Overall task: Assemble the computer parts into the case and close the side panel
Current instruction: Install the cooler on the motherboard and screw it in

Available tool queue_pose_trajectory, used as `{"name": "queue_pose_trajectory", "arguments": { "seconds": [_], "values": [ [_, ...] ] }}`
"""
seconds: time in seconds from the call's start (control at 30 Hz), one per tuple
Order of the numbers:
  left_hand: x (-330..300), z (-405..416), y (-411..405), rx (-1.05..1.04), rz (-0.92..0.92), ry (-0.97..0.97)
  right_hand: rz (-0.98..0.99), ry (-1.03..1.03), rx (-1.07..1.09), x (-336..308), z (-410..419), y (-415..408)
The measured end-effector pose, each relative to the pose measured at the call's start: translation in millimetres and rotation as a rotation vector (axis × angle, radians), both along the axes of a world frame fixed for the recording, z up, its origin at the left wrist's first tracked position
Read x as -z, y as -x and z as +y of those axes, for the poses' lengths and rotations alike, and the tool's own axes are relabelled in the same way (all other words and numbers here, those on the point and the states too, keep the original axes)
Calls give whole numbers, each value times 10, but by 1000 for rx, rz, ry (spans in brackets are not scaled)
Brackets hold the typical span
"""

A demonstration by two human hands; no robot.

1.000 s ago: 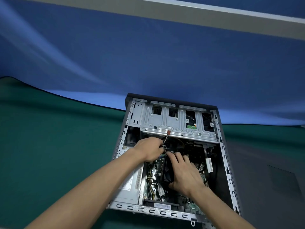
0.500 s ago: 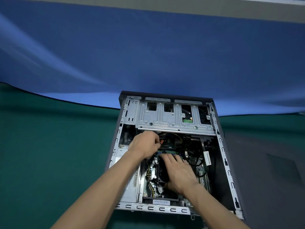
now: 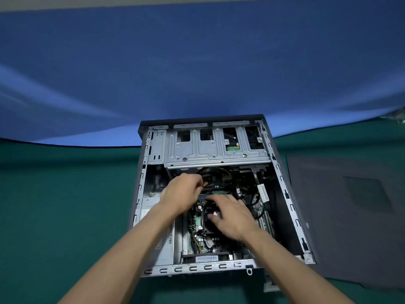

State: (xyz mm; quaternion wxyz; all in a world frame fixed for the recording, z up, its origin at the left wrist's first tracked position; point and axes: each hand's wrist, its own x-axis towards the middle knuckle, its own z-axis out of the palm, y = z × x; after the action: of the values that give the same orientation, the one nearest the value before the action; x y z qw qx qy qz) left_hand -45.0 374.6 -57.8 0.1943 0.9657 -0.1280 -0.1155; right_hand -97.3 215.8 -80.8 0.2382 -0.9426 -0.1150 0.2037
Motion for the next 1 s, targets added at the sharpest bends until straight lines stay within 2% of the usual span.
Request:
{"name": "queue_pose_trajectory", "arguments": {
  "seconds": [0.1,0.23,0.37,0.5,0.73,0.9,1.0],
  "values": [
    [-35,35,-49,-242,314,426,18,-126,146,30,-40,-17],
    [-67,35,-79,-344,391,552,27,-157,217,70,-67,-60],
    [-53,-10,-88,-379,331,474,-16,-131,166,108,-34,-57],
    [-50,-26,-66,-321,239,324,-35,-59,67,139,0,-79],
    [-99,-18,-21,-255,283,332,-18,8,49,172,45,-102],
    [-112,-39,-13,-124,295,40,-21,-10,61,193,29,-91],
    [-131,-21,-46,-181,422,255,-10,-31,61,193,17,-89]
  ]
}}
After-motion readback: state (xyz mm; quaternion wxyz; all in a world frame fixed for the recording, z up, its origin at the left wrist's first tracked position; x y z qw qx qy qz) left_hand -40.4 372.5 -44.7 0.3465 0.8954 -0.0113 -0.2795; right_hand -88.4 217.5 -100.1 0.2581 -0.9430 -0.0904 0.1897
